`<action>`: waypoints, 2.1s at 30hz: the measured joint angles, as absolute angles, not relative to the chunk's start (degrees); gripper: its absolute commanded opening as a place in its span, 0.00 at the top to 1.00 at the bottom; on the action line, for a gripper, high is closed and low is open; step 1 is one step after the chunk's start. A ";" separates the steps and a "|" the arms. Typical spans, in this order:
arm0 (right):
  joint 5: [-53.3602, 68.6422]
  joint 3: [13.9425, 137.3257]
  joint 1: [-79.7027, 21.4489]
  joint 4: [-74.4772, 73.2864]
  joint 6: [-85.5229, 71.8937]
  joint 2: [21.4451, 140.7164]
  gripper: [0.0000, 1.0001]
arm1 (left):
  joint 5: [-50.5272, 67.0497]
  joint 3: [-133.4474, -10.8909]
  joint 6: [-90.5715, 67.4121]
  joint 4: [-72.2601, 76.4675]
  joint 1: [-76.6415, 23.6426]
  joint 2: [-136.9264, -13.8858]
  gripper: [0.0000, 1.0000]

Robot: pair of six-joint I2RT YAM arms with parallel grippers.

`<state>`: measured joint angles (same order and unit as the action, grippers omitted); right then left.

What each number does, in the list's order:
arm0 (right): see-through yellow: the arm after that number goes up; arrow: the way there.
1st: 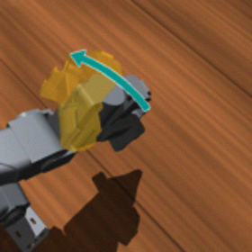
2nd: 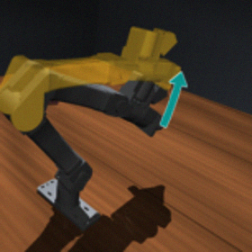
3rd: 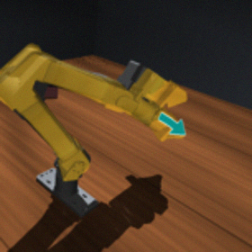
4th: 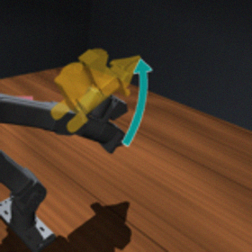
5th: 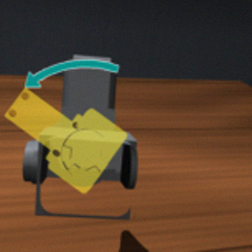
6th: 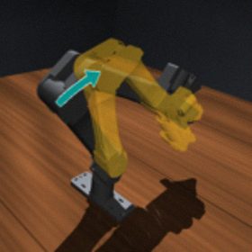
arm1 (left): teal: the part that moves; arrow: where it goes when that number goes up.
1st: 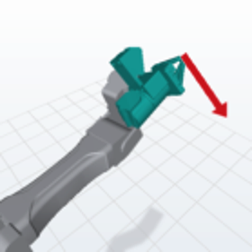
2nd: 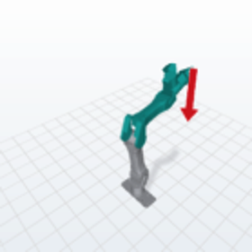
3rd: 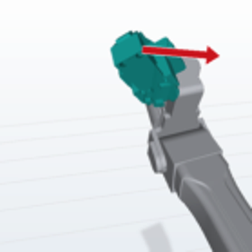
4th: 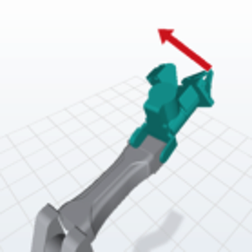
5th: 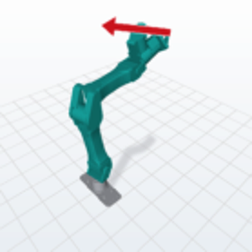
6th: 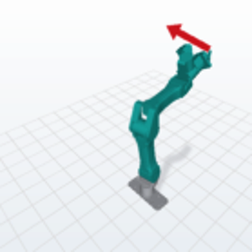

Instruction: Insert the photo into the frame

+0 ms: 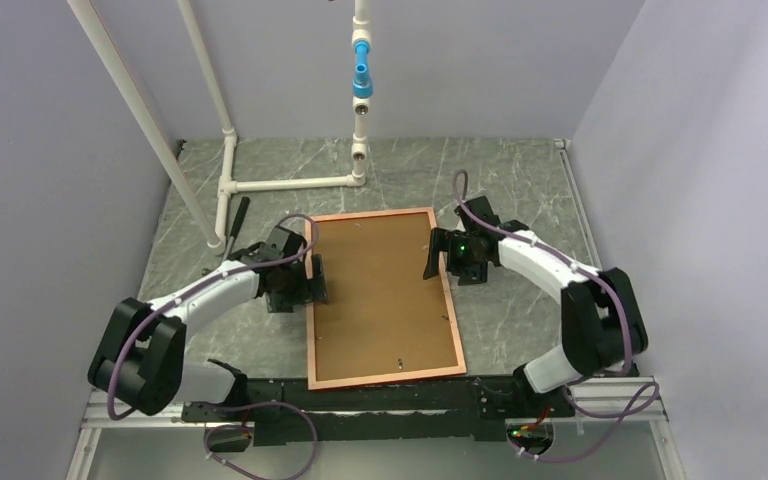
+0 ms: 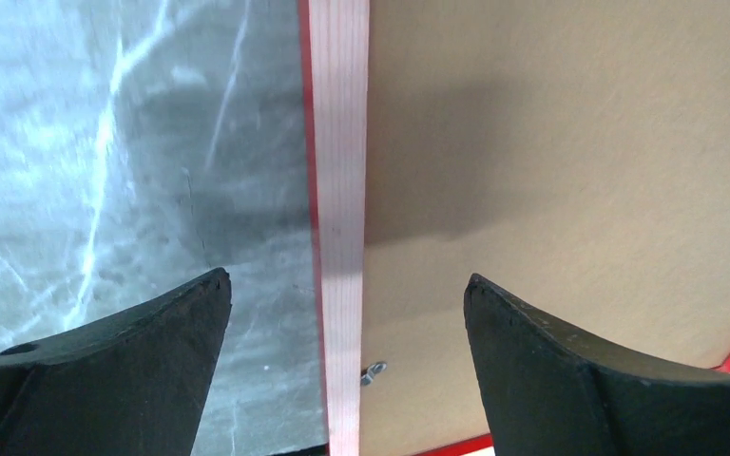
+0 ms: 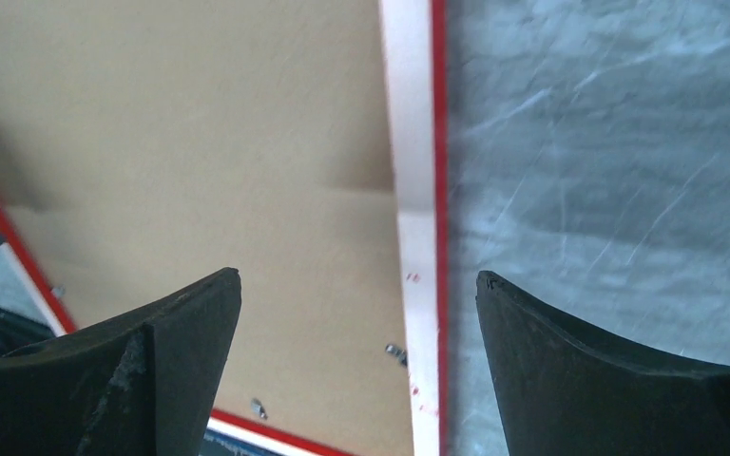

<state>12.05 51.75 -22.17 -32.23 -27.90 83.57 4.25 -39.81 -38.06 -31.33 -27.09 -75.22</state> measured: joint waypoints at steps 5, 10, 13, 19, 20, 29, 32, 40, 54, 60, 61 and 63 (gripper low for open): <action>12.93 52.77 -20.99 -29.63 -26.46 91.46 0.05 | 8.08 -44.42 -35.86 -29.17 -22.55 -80.82 0.07; 14.85 53.04 -21.02 -28.40 -25.93 93.01 0.06 | 8.75 -52.77 -33.58 -28.16 -19.77 -89.36 0.11; 15.94 52.10 -21.15 -27.79 -26.06 92.36 0.06 | 7.46 -56.66 -32.91 -28.12 -19.00 -92.99 0.15; 18.15 47.18 -22.48 -27.22 -27.31 87.46 0.06 | 4.62 -61.01 -31.90 -28.42 -18.83 -99.20 0.25; 18.17 46.48 -22.65 -27.09 -27.53 86.80 0.06 | 4.12 -61.28 -31.77 -28.64 -18.83 -99.74 0.27; 19.16 43.31 -23.27 -26.33 -29.17 84.25 0.06 | 2.26 -62.04 -30.63 -28.88 -18.83 -100.73 0.64; 19.09 43.31 -23.29 -26.35 -29.15 84.25 0.06 | 1.39 -62.96 -30.11 -30.02 -18.98 -101.03 0.83; 19.16 43.31 -23.35 -26.20 -29.15 84.25 0.06 | 1.83 -63.86 -29.61 -30.89 -18.65 -101.41 1.00; 18.85 48.95 -19.84 -27.00 -27.81 86.26 0.00 | 4.89 -61.04 -27.49 -30.48 -15.55 -97.80 0.27; 17.85 56.53 -17.26 -27.16 -25.65 92.07 0.00 | 8.62 -59.20 -27.38 -29.78 -13.52 -93.14 0.23; 17.56 58.46 -16.82 -27.44 -25.30 93.95 0.00 | 9.34 -58.63 -27.38 -29.52 -13.52 -92.51 0.23; 16.71 61.56 -16.25 -28.12 -24.62 97.08 0.02 | 10.28 -57.23 -27.40 -29.32 -13.52 -91.31 0.23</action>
<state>16.71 61.56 -16.25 -28.12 -24.62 97.08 10.28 -57.23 -27.40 -29.32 -13.52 -91.31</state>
